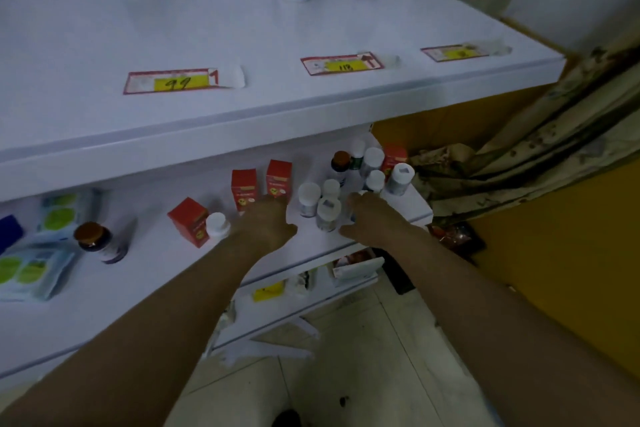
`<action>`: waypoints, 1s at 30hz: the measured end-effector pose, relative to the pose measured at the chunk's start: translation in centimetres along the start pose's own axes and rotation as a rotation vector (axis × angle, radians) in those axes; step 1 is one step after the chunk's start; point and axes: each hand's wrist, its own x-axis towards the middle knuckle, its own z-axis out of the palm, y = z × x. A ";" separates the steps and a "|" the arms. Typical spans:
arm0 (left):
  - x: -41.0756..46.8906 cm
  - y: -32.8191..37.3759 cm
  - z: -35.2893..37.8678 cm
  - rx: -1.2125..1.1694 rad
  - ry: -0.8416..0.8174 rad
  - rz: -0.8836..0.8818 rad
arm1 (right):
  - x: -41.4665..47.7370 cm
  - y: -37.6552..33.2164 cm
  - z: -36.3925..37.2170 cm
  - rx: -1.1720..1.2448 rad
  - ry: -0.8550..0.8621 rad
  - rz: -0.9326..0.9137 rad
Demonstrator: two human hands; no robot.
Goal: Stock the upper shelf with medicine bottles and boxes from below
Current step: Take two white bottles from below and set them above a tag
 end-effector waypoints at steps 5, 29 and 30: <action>5.2 0.2 2.3 0.005 0.031 -0.015 | 5.2 1.5 1.9 0.016 -0.018 -0.026; 12.6 3.1 5.0 -0.182 0.153 -0.043 | 10.7 5.4 5.0 0.469 0.236 -0.195; 11.8 3.6 3.8 -0.207 0.147 -0.058 | 10.1 5.3 3.7 0.472 0.230 -0.195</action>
